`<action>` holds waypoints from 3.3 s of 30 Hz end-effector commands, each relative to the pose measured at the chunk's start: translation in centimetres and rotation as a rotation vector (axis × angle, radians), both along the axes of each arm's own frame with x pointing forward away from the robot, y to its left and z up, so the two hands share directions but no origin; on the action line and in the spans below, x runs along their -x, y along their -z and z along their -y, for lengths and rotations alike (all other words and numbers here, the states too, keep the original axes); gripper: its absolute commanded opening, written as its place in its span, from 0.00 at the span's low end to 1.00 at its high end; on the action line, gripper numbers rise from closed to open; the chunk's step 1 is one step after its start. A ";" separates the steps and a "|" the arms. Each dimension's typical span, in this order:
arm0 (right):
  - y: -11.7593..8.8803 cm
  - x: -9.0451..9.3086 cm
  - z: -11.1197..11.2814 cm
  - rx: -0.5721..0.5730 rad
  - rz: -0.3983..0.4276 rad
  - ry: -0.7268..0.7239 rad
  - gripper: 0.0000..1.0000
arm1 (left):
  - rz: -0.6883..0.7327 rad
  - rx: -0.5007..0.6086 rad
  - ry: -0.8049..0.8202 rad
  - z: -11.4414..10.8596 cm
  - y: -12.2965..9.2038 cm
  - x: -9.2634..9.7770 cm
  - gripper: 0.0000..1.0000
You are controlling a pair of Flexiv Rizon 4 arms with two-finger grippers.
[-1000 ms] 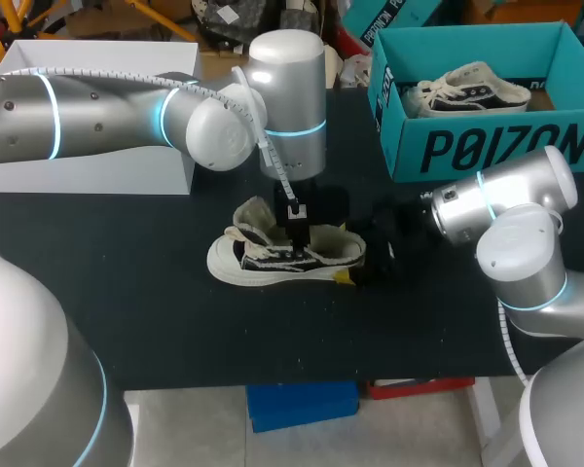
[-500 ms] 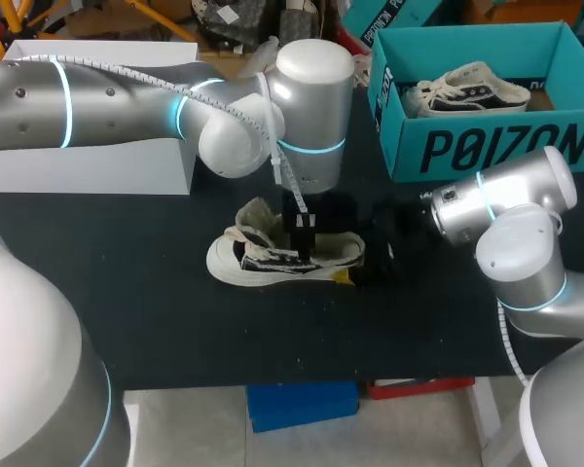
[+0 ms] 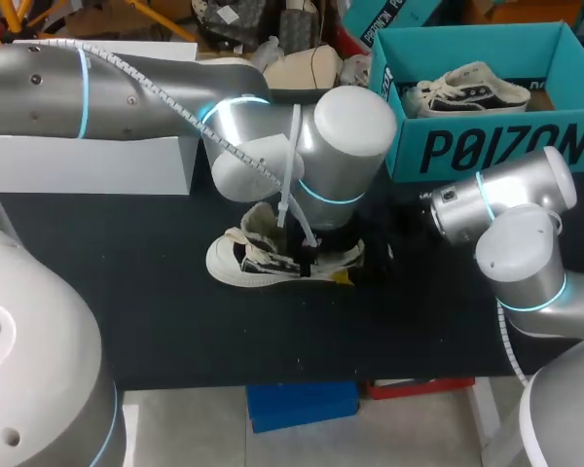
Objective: Take the shoe out of the shoebox, open the shoe tongue, remove and reinsert the insole, then place the shoe into the shoebox
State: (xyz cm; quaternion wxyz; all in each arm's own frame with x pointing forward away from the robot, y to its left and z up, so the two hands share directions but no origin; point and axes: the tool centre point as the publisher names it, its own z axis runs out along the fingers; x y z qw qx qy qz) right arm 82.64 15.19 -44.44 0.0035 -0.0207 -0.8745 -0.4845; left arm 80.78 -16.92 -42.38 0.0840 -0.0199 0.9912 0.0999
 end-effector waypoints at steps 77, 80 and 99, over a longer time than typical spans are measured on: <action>0.3 -0.2 0.0 0.001 -0.001 0.003 0.00 | 0.019 0.360 -0.133 -2.7 -3.5 -2.0 0.00; 0.3 -0.2 0.0 0.001 -0.001 0.003 0.00 | 0.015 0.384 -0.123 -2.7 -4.2 -1.8 0.00; 0.3 -0.2 0.0 0.001 -0.001 0.003 0.00 | -0.050 0.404 -0.053 -2.2 -3.0 0.3 0.25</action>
